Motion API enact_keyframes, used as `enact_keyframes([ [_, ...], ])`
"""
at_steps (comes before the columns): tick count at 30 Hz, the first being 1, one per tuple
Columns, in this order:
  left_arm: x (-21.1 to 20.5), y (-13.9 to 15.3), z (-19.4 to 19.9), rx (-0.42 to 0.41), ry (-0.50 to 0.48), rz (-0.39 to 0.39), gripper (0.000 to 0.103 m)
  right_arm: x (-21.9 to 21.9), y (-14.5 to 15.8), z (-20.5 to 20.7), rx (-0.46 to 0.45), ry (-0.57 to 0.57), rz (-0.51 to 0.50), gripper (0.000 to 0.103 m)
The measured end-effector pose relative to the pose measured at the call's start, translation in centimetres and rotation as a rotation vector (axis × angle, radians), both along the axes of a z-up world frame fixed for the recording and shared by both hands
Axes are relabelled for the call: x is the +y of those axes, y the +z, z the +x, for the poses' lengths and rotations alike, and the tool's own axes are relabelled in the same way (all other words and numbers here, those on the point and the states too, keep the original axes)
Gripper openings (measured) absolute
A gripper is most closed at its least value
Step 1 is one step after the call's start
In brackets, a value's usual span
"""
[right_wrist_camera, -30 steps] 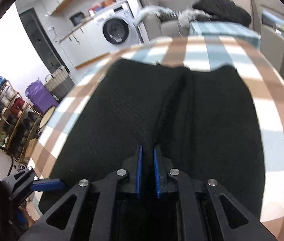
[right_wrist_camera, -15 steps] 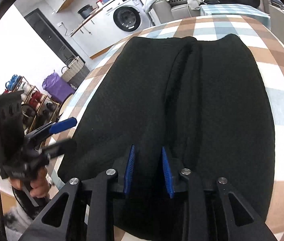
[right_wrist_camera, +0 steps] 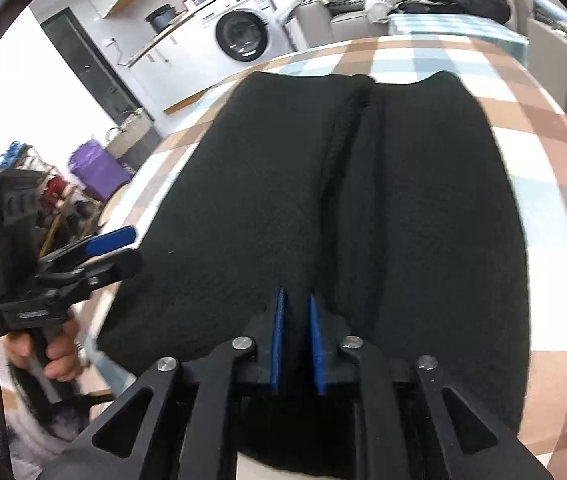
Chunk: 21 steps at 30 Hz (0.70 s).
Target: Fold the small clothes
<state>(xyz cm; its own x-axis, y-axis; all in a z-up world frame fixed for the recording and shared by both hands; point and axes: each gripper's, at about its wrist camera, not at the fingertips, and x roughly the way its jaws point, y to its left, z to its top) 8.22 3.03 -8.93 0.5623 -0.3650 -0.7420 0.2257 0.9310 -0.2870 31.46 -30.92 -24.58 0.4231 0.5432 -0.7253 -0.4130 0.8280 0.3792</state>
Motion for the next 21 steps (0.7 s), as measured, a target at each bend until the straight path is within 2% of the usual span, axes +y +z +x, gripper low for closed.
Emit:
enact_keyframes([
  [2,-0.8,0.0,-0.1,0.002,-0.032,0.009,0.083,-0.1,0.3,-0.6,-0.007,0.027,0.016,0.032],
  [5,-2.2,-0.1,-0.5,0.001,-0.071,0.046,0.083,0.4,0.3,-1.3,-0.024,0.076,-0.011,0.04],
  [8,-3.2,-0.3,-1.2,-0.002,-0.097,0.082,0.083,0.8,-0.5,-2.1,-0.024,0.106,-0.05,0.04],
  [14,-3.8,-1.1,-3.9,0.003,-0.145,0.116,0.084,-0.4,-0.4,-2.8,-0.028,0.116,-0.029,0.042],
  [18,-4.7,-2.2,-5.1,0.005,-0.168,0.209,0.087,-0.4,-0.8,-2.4,-0.022,0.114,-0.009,0.042],
  [21,-5.1,-2.5,-5.3,0.004,-0.167,0.237,0.089,-0.3,-1.0,-2.1,-0.024,0.11,0.014,0.042],
])
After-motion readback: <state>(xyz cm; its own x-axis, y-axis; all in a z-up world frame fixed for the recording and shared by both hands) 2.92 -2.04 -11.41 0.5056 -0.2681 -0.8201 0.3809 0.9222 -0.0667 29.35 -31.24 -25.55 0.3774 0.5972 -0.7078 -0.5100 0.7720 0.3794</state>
